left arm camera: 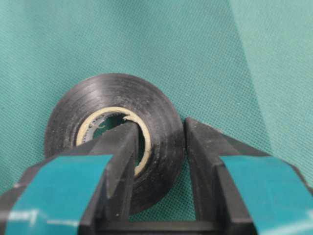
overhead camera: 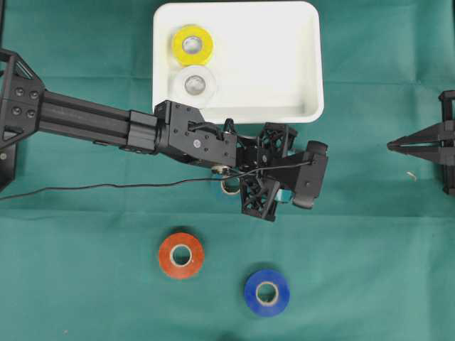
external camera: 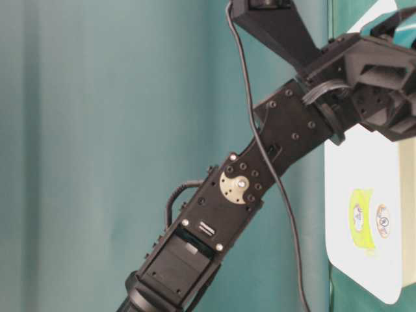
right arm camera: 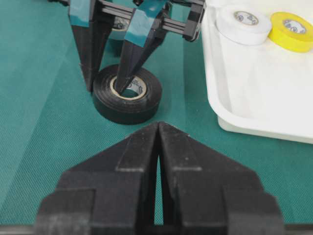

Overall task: Put the tape into the white case with the left arm.
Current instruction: 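Lower the left gripper and grasp the black tape roll, then carry the black tape with the left gripper into the tray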

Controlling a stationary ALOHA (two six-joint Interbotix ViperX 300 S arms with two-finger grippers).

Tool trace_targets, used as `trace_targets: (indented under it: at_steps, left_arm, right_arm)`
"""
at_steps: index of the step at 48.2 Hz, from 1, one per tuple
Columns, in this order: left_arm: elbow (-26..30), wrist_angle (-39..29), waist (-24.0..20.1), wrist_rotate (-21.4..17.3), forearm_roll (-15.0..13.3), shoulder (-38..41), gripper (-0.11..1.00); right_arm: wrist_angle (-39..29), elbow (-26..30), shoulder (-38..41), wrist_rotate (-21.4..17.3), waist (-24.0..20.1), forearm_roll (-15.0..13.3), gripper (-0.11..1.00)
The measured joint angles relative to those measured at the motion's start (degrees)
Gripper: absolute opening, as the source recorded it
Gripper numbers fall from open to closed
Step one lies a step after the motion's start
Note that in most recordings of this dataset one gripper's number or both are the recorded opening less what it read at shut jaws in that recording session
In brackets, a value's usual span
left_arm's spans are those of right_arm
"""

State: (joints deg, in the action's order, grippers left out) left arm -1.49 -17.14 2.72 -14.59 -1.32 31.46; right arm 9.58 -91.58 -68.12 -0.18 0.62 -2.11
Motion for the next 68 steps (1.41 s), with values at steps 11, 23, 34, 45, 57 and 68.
trace_targets:
  at_steps: [11, 23, 34, 45, 57, 68]
  left_arm:
    - [0.0, -0.4, 0.0, 0.1, 0.0, -0.1, 0.26]
    - [-0.3, -2.2, -0.1, 0.1, 0.0, -2.7, 0.26]
    - [-0.3, -4.3, -0.1, -0.4, 0.1, -6.8, 0.26]
    - [-0.2, -6.5, -0.3, -2.1, 0.1, -8.1, 0.26]
    - [-0.5, -7.5, -3.1, -3.7, 0.1, -8.2, 0.26]
    - [-1.0, -7.7, -8.1, -4.0, 0.1, -8.6, 0.26]
  right_arm:
    - [0.0, -0.1, 0.0, 0.1, -0.1, 0.0, -0.09]
    - [0.0, -0.1, 0.0, 0.0, 0.0, 0.0, -0.09]
    - [0.0, -0.2, -0.1, 0.0, 0.0, 0.0, -0.09]
    - [0.0, -0.1, 0.0, 0.0, 0.0, 0.0, -0.09]
    - [0.0, -0.1, 0.0, 0.1, 0.0, 0.0, -0.09]
    - [0.0, -0.2, 0.0, 0.0, 0.0, 0.0, -0.09]
